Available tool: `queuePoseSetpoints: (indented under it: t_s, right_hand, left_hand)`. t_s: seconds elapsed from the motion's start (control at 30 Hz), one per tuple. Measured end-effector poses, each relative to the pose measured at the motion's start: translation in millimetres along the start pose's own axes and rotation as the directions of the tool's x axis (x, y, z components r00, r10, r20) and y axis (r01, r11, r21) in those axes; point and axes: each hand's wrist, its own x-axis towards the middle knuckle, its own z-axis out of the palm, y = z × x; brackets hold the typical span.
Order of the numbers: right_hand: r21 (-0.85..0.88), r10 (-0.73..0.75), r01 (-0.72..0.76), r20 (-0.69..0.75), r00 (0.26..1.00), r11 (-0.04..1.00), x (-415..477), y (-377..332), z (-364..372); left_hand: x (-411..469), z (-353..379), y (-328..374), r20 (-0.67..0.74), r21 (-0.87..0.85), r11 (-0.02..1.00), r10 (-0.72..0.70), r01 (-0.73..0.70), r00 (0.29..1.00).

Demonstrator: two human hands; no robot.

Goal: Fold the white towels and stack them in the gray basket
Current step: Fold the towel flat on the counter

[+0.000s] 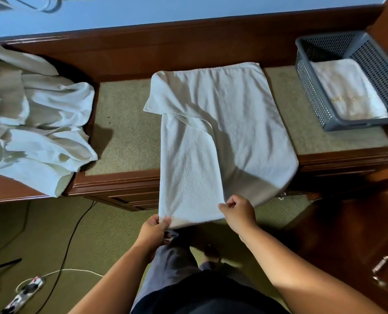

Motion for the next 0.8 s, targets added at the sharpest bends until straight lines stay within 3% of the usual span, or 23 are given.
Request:
queuePoseSetpoints:
  t_s: [0.13,0.27,0.47,0.6,0.7,0.8]
  right_hand:
    - [0.148,0.224,-0.236,0.095,0.970,0.960,2.3,9.9,1.7]
    - [0.141,0.204,-0.224,0.143,0.968,0.964,2.8,9.2,0.5]
    - [-0.083,0.190,-0.179,0.148,0.971,0.980,6.6,25.8,5.7]
    - [-0.247,0.190,-0.161,0.099,0.977,0.956,19.0,20.2,14.6]
    - [-0.305,0.039,-0.018,0.063,0.997,0.952,33.8,5.7,21.9]
    - [-0.406,-0.240,0.231,0.029,0.970,0.884,54.6,-13.6,27.7]
  left_hand:
    - [1.2,1.6,-4.7,-0.033,0.118,0.992,0.041,-0.037,0.999]
    - [7.0,-2.9,-10.9,-0.057,0.205,0.978,0.052,-0.039,0.997]
    - [20.1,-3.5,-22.4,-0.108,0.347,0.938,0.069,-0.027,0.992]
    - [36.5,-6.6,-24.9,-0.164,0.614,0.789,0.127,0.000,0.978]
    - [49.9,-12.9,-13.6,-0.135,0.727,0.682,0.244,-0.072,0.960]
    - [61.6,-12.9,12.9,-0.122,0.765,0.622,0.395,-0.167,0.911]
